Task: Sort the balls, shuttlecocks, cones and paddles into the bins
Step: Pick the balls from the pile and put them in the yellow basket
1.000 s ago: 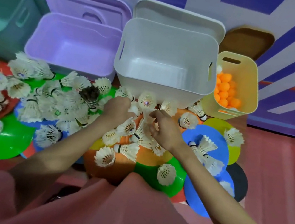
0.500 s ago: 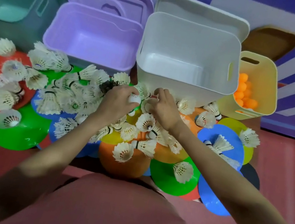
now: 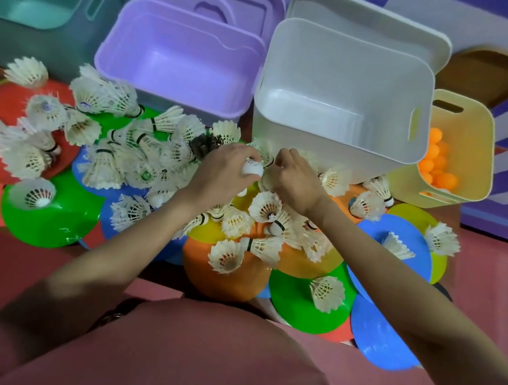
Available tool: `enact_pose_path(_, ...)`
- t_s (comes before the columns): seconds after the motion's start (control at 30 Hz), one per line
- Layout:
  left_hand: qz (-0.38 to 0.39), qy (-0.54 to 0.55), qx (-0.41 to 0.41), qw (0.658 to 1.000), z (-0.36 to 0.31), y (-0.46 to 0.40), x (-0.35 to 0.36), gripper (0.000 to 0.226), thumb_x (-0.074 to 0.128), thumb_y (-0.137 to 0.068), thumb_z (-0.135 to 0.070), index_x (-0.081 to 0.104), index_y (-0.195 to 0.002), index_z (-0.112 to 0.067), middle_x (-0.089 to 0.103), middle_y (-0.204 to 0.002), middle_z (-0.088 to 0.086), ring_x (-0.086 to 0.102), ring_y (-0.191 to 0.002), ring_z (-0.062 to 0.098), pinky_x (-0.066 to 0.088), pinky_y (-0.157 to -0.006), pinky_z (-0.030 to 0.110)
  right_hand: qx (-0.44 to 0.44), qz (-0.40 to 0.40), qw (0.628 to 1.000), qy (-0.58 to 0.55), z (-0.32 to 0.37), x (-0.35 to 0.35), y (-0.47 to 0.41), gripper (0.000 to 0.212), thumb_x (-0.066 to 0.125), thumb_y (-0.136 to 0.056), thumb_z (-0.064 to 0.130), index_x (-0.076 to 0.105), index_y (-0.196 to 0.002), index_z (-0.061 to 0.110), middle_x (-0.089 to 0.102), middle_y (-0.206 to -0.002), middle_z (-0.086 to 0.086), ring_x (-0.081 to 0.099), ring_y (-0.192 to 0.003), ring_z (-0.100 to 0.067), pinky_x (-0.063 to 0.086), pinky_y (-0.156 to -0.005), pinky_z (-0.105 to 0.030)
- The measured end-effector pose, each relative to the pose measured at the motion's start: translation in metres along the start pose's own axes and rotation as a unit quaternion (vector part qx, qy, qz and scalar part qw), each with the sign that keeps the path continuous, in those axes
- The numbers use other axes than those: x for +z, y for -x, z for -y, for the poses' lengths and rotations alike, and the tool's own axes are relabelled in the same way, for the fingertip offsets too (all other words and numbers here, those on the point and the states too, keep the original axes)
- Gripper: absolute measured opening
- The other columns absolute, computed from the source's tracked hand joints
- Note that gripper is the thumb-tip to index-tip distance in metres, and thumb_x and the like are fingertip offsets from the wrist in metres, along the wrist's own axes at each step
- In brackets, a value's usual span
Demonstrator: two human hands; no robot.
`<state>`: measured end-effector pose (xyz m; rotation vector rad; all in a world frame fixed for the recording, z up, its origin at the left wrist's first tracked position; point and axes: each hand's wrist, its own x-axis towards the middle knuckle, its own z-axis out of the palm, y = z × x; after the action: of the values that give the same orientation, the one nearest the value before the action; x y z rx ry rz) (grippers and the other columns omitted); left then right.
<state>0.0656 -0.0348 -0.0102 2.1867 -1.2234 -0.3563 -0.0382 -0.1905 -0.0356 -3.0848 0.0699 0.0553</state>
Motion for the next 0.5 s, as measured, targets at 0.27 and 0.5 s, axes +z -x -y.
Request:
enact_pose_path(0.27,0.012,0.021,0.048,0.999,-0.027,-0.014,0.007,0.030,0.073,-0.080,-0.024,0.066,-0.107,-0.011,0.067,-0.105,0.003,0.061,-0.094,0.017,0.049,-0.084,0.031,0.189,-0.185,0.938,-0.224,-0.028,-0.017,0.082,0.035,0.066,-0.087,0.025,0.056,-0.113,0.005,0.056,-0.112,-0.012,0.055,-0.098,-0.026,0.045,-0.074,-0.029)
enact_pose_path(0.5,0.094,0.120,0.129,0.980,-0.119,-0.066,0.057,0.032,0.075,-0.077,-0.011,0.066,-0.108,-0.008,0.066,-0.107,0.005,0.062,-0.097,0.017,0.056,-0.079,0.034,0.371,-0.300,0.832,-0.283,-0.093,-0.024,0.169,0.034,0.061,-0.091,0.028,0.053,-0.117,0.010,0.059,-0.106,-0.005,0.059,-0.079,-0.012,0.051,-0.063,-0.034)
